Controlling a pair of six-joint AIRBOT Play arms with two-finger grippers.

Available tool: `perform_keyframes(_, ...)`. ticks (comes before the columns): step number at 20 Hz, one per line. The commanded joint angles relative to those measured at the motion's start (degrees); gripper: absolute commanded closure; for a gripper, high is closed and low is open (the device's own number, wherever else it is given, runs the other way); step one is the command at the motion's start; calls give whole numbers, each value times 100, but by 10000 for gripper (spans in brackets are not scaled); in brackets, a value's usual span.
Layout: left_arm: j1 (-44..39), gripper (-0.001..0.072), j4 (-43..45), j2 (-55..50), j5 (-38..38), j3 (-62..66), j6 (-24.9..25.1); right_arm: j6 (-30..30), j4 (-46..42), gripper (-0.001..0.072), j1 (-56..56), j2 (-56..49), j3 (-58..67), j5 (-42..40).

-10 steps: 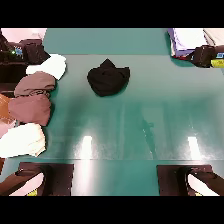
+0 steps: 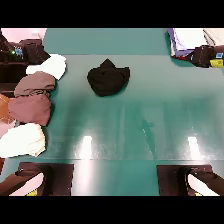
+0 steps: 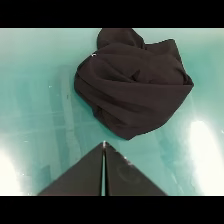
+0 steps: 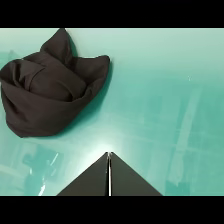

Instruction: Fold the shirts.

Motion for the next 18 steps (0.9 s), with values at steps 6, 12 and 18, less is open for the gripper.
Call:
perform_keyframes(6, -2, 507, -238, -7, 614, -28, 2, 2, 4, 695, 4, -4, -2, -289)
perform_keyframes(12, -131, 90, -1235, -1008, 914, -507, 7, 2, 44, 695, 4, -4, -2, -463)
perform_keyframes(18, -1110, 89, -1239, -2959, 1803, -505, 295, 2, 48, 695, 4, -4, -2, -413)
